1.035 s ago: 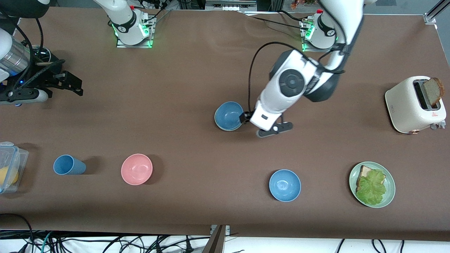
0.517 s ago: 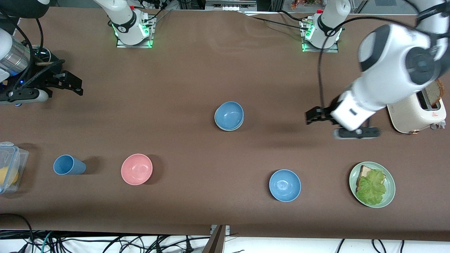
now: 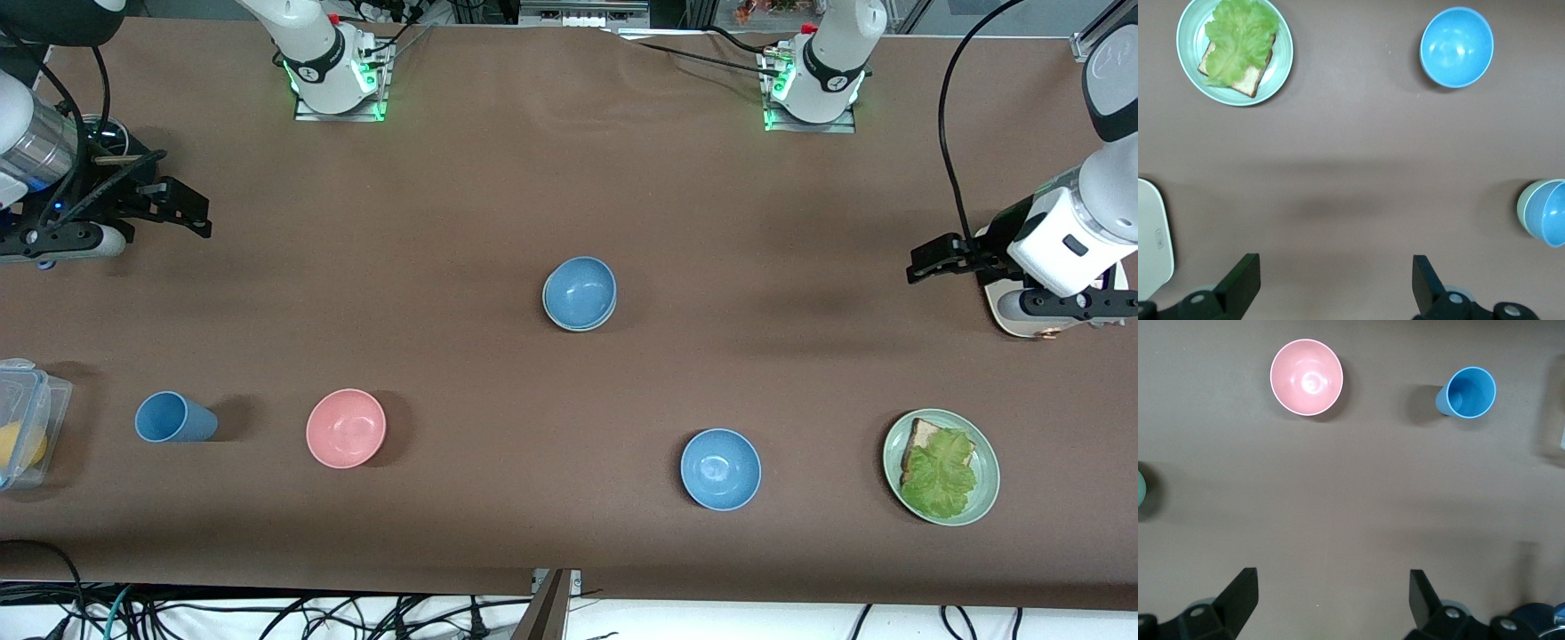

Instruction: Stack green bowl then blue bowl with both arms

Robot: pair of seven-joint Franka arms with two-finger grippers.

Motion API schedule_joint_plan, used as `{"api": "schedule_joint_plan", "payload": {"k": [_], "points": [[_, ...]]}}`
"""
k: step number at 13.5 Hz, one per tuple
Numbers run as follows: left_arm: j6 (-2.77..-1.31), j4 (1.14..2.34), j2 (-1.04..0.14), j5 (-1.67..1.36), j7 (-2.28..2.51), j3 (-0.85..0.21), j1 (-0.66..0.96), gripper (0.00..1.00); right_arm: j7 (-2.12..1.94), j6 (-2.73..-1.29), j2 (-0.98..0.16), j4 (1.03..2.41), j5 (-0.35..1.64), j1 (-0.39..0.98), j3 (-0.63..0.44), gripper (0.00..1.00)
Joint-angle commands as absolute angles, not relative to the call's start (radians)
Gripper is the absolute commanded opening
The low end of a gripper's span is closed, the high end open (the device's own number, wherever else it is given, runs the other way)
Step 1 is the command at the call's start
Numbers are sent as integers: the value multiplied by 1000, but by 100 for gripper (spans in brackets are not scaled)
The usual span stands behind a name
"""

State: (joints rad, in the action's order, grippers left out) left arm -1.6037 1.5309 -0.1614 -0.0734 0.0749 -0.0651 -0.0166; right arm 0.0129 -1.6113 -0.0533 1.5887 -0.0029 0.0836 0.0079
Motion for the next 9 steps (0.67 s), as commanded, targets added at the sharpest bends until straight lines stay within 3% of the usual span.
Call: {"api": "schedule_joint_plan", "payload": {"k": [1,9], "points": [[-1594,1614,-97,-46,43,-77,-49,100,9,-1588,-54,1566,-3,84,11,100],[-1594,1621,-89,-48,-14,-61,-52,100,9,-1588,-54,1566,-3,84,12,100]]}}
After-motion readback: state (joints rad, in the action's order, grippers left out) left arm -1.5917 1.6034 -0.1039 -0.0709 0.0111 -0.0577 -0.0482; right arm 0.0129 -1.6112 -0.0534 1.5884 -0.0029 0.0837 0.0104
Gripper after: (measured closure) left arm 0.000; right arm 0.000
